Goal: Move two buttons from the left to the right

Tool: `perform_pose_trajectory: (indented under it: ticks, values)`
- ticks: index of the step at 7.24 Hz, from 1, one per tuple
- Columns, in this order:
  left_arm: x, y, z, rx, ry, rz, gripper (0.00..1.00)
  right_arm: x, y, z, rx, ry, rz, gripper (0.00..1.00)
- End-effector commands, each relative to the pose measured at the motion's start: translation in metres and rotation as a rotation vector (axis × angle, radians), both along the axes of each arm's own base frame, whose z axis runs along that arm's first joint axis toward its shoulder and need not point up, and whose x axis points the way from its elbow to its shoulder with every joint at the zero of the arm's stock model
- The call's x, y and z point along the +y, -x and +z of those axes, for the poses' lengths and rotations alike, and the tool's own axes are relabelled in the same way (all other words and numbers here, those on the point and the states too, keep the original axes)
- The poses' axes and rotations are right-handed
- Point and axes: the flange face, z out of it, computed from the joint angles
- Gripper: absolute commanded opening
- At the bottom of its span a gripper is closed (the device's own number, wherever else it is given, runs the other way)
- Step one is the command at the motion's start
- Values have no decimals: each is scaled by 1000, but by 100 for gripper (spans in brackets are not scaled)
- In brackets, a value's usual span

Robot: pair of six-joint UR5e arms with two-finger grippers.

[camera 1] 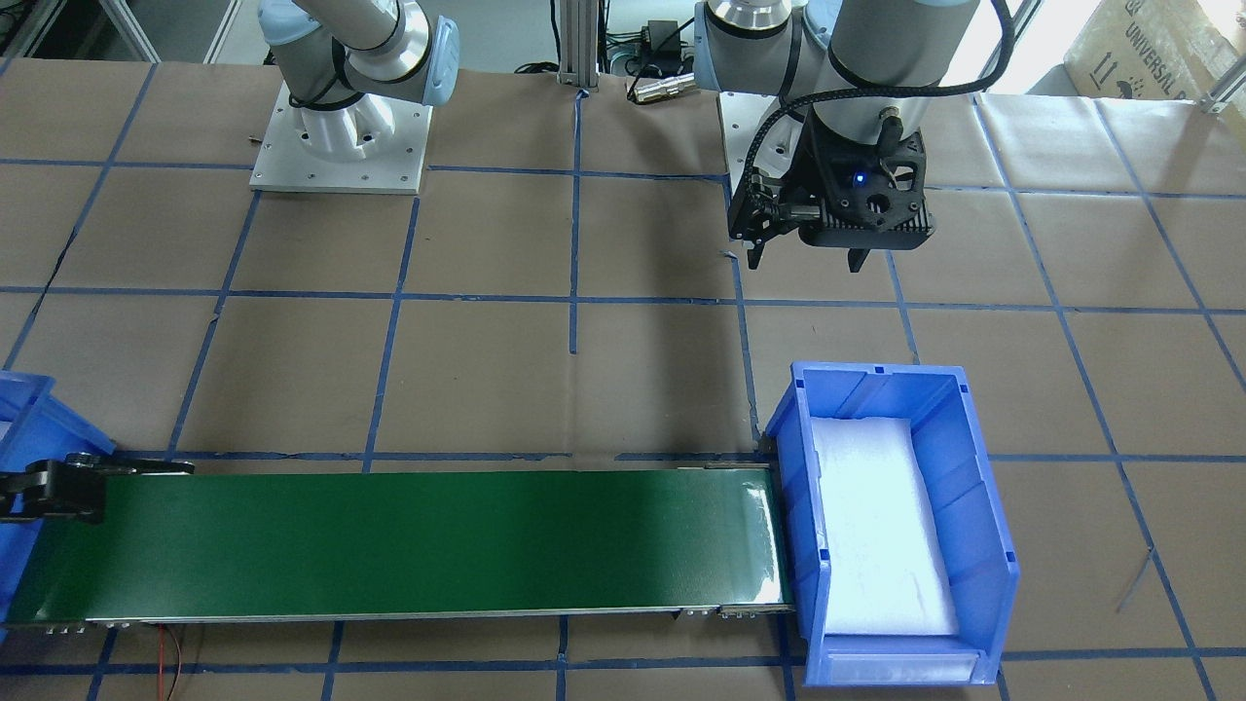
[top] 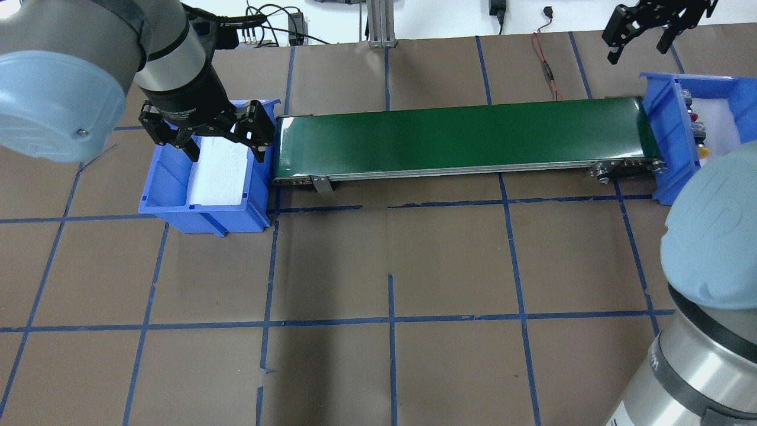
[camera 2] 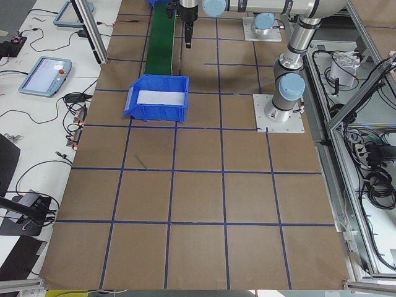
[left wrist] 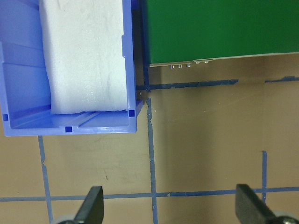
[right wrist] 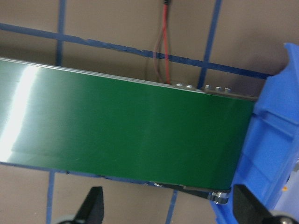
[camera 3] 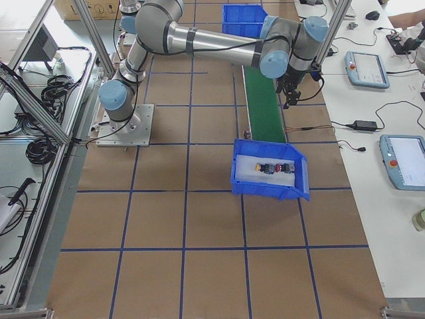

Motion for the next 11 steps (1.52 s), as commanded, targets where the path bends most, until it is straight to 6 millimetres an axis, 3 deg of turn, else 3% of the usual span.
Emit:
perform_pose_trajectory:
  ticks: [1, 2, 3, 4, 5, 8, 11]
  values:
    - [0, 0, 0, 0, 0, 0, 100, 61, -99, 25, -8, -31, 92, 96]
    - [0, 0, 0, 0, 0, 0, 100, 96, -132, 25, -2, -45, 32, 96]
    - [0, 0, 0, 0, 0, 0, 100, 136, -153, 40, 2, -24, -10, 97]
    - [0, 0, 0, 0, 0, 0, 100, 159, -156, 46, -54, -27, -30, 99]
    - [-1, -1, 0, 2, 1, 2, 100, 163, -158, 58, -74, 1, -63, 99]
    - [1, 0, 0, -2, -1, 0, 100, 148, -158, 87, -65, 47, -126, 99]
    - [1, 0, 0, -3, -1, 0, 100, 149, -159, 79, -58, 10, -203, 100]
